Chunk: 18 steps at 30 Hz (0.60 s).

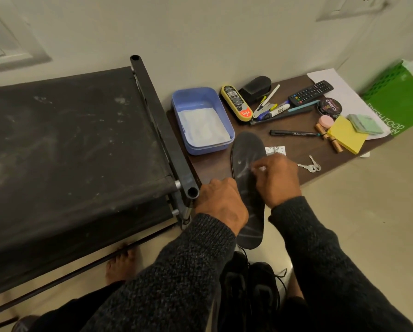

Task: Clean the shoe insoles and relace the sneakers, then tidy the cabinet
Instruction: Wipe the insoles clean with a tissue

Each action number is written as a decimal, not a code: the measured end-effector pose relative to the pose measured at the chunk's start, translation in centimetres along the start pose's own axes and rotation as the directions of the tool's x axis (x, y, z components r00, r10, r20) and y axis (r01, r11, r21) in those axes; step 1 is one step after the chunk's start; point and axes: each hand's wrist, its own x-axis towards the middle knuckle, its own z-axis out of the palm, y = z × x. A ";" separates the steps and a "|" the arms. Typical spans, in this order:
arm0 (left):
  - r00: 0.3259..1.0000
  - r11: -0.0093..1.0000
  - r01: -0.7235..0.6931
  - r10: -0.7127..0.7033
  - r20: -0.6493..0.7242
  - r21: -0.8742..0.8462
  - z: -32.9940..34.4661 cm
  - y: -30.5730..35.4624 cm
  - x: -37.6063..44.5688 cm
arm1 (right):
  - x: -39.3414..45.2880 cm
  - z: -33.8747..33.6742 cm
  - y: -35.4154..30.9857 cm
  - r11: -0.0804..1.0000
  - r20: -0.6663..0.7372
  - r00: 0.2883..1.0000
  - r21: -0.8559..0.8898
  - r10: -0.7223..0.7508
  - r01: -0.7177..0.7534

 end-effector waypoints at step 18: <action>0.991 0.985 -0.061 0.040 -0.127 -0.164 -0.1 -0.5 0.9 | 0.8 -3.7 0.1 0.649 0.333 0.901 0.627 0.277 -0.431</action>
